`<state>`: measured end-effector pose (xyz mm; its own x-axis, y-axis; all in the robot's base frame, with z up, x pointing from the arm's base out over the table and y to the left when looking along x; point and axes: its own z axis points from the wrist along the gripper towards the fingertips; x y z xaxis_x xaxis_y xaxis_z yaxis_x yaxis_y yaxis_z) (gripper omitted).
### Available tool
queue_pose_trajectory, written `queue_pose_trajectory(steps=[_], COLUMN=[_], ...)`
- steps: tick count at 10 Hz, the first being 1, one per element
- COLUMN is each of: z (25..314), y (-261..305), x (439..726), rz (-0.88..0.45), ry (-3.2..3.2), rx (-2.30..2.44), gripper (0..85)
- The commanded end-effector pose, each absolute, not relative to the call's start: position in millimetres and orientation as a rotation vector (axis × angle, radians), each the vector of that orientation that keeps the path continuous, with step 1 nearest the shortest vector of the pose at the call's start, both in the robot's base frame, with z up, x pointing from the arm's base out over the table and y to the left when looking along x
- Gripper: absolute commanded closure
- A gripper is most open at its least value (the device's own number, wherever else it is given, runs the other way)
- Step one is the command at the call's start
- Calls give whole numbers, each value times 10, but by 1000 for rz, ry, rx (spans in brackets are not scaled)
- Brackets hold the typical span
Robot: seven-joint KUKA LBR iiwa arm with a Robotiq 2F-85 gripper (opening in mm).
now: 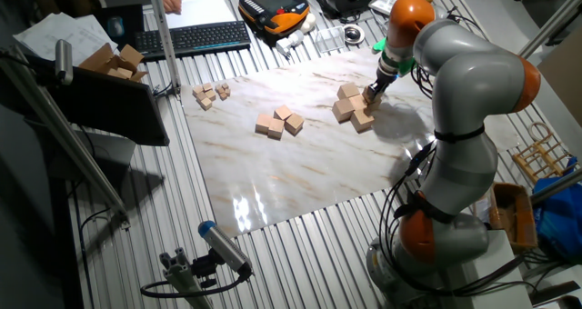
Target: Stack the blocks into a cross shape
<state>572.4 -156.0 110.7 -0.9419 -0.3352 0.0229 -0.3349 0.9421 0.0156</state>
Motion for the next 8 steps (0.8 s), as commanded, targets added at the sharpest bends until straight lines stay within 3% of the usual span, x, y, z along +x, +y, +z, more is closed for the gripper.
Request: queue_pose_trajectory(steps=[1,5,6,8], z=[1107,1100,1096,1084], y=[-1559,-1555,-1555,-1551], x=[5724,5727,5728,5731], rz=[-12,16,19,11], ry=[-3069,-3086,-3090,-3089], rx=[526,502,491,486], gripper=[850,850,680,680])
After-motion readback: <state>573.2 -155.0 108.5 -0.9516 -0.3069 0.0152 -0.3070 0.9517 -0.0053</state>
